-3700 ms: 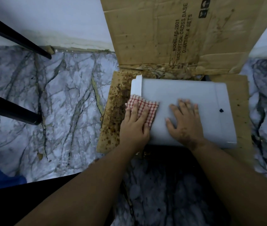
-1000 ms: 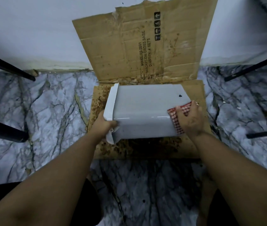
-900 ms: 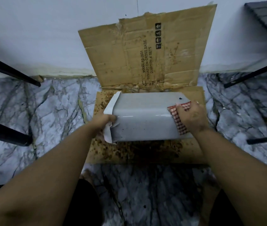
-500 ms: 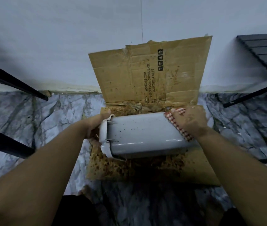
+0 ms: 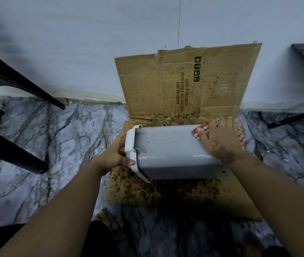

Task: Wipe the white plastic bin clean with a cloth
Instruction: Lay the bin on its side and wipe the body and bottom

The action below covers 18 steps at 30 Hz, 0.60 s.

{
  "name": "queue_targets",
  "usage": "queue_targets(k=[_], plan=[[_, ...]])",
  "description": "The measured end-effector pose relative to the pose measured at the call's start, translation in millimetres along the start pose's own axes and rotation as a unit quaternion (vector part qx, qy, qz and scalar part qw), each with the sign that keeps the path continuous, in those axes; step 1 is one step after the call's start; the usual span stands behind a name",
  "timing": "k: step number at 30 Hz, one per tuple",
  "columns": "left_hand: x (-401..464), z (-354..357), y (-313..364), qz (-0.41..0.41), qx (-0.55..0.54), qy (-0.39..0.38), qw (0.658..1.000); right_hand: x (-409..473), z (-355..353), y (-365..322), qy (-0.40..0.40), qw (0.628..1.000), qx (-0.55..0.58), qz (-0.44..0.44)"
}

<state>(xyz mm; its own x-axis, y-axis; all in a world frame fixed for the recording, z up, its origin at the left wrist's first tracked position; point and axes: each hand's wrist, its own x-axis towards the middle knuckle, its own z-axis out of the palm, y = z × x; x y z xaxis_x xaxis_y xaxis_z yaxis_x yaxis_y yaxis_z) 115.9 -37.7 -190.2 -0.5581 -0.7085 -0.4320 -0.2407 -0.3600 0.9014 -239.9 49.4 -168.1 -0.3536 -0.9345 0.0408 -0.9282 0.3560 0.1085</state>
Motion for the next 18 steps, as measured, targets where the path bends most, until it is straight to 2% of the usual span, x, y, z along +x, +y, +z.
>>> queue_targets(k=[2,8,11,14,18], plan=[[1,2,3,-0.002,-0.012,0.000,1.000,-9,-5,-24,-0.014,0.999,0.019,-0.029],[12,-5,7,-0.015,-0.009,-0.011,1.000,-29,0,-141,-0.039,0.975,0.085,-0.203],[18,-8,6,-0.016,-0.029,-0.023,0.999,-20,-2,-156,-0.047,0.964,0.098,-0.244],[22,-8,2,-0.005,-0.041,-0.029,0.999,-11,-6,-123,-0.042,0.965,0.122,-0.226],[26,-5,-15,0.034,-0.083,-0.006,0.996,3,1,-48,-0.032,0.989,0.087,-0.112]])
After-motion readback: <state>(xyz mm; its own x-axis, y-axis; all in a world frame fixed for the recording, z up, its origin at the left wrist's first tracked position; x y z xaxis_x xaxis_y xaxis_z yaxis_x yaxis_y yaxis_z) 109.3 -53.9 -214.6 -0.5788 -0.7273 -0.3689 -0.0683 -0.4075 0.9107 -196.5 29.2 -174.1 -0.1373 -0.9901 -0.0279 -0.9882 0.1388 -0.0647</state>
